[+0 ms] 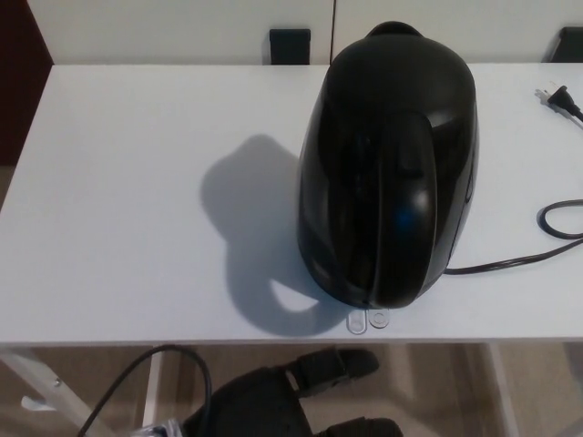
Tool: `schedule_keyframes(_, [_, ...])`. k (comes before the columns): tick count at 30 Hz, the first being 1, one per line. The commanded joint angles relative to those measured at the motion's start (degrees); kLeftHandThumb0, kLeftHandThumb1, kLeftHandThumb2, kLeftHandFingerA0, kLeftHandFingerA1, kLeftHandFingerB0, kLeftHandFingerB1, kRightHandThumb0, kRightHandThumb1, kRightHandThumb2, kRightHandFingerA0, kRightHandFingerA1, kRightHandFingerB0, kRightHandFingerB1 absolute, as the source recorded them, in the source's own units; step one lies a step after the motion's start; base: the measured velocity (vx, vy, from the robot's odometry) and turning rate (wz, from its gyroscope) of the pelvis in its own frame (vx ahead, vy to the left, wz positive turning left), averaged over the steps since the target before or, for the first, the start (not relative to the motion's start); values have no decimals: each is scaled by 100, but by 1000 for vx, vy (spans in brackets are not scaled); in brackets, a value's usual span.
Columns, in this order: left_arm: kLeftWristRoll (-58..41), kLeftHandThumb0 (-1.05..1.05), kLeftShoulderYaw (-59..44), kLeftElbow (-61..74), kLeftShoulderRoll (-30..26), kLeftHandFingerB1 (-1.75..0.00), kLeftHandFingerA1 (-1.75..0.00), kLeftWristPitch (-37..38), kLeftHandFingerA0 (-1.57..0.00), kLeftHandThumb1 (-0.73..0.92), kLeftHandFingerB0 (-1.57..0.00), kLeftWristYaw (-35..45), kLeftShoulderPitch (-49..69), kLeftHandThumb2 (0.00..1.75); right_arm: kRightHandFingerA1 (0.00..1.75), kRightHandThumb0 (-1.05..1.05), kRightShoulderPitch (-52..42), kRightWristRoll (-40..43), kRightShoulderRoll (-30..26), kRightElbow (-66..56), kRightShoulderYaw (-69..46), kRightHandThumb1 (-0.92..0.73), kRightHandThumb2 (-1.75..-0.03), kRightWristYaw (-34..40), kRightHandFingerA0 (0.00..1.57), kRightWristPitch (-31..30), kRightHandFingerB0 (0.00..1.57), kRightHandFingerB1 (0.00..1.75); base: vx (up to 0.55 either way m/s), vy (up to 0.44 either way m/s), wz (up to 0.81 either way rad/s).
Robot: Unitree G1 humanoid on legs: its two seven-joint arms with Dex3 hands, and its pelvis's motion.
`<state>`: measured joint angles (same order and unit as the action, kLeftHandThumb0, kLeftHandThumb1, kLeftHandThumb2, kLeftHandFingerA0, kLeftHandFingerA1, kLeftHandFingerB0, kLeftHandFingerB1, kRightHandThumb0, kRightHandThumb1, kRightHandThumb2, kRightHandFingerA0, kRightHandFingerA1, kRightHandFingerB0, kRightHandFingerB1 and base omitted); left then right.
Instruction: The robot walk towards a table in front and click the button on the base of the boilling pot using its left middle finger
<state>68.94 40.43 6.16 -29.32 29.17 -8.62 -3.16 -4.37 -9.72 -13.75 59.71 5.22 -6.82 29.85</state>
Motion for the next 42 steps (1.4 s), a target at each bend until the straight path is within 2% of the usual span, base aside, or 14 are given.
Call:
schedule_keyframes(1, [122,-39,-90,-127,48,-24,-29,-95,-21,53,-10,-205,-129,58,62,-19,75,-31,-5,40,-26,-63,-58,159,69,-164,54,50,0,0,0])
schedule_keyframes(5, [82,-40,-135,-196,135,-24,-30,-115,-21,54,-10,-207,-222,59,60,-17,77,50,22,26,-65,-63,-58,98,66,-194,50,47,0,0,0])
schedule_keyframes(6, [95,-44,-142,-225,153,-33,-35,-104,-19,45,-10,-276,-251,65,60,-18,85,82,29,36,-85,-63,-58,61,66,-203,51,47,0,0,0])
schedule_keyframes(11, [206,-42,-133,-267,219,-24,-30,-178,-21,54,-10,-266,-360,59,58,-19,76,45,22,-26,-86,-63,-58,73,67,-282,50,46,0,0,0])
schedule_keyframes(12, [249,-28,-120,-262,222,-48,-47,-207,0,46,0,-241,-383,96,59,-18,68,57,24,-41,-93,-63,-58,55,67,-280,50,47,0,0,0])
schedule_keyframes(13, [262,-45,-109,-278,232,-24,-30,-213,-20,54,-10,-249,-405,59,60,-19,65,75,27,-40,-104,-62,-58,34,68,-270,50,47,0,0,0])
schedule_keyframes(15, [254,-45,-90,-326,274,-24,-29,-214,-21,54,-10,-308,-421,58,59,-20,60,99,26,-27,-121,-62,-58,-1,68,-269,51,47,0,0,0])
schedule_keyframes(17, [193,-51,-93,-346,317,-32,-37,-211,-16,45,-8,-272,-437,69,60,-19,59,89,21,-25,-118,-62,-58,-8,67,-249,51,48,0,0,0])
schedule_keyframes(19, [158,-42,-105,-375,336,-25,-29,-212,-21,54,-11,-262,-461,58,59,-20,82,72,19,-18,-108,-63,-58,-11,67,-262,51,47,0,0,0])
schedule_keyframes(35, [211,-43,-20,-730,497,-27,-30,-315,-25,60,-12,-297,-572,60,59,-20,68,61,7,-112,-91,-64,-58,-38,66,-396,50,46,0,0,0])
schedule_keyframes(36, [220,-48,2,-771,520,-35,-36,-318,-19,51,-11,-356,-574,70,58,-20,70,60,4,-111,-89,-64,-58,-44,67,-396,51,46,0,0,0])
schedule_keyframes(38, [201,-42,19,-743,529,-24,-30,-355,-20,59,-10,-203,-569,60,60,-20,81,62,7,-83,-95,-63,-58,-36,67,-379,51,47,0,0,0])
schedule_keyframes(39, [188,-28,27,-709,528,-49,-47,-380,0,54,0,-43,-571,101,60,-20,84,74,10,-71,-104,-63,-58,-44,67,-365,51,47,0,0,0])
schedule_keyframes(42, [209,-29,91,-718,568,-48,-47,-441,0,49,0,167,-588,98,60,-22,68,38,-16,-81,-75,-64,-59,-61,67,-297,50,47,0,0,0])
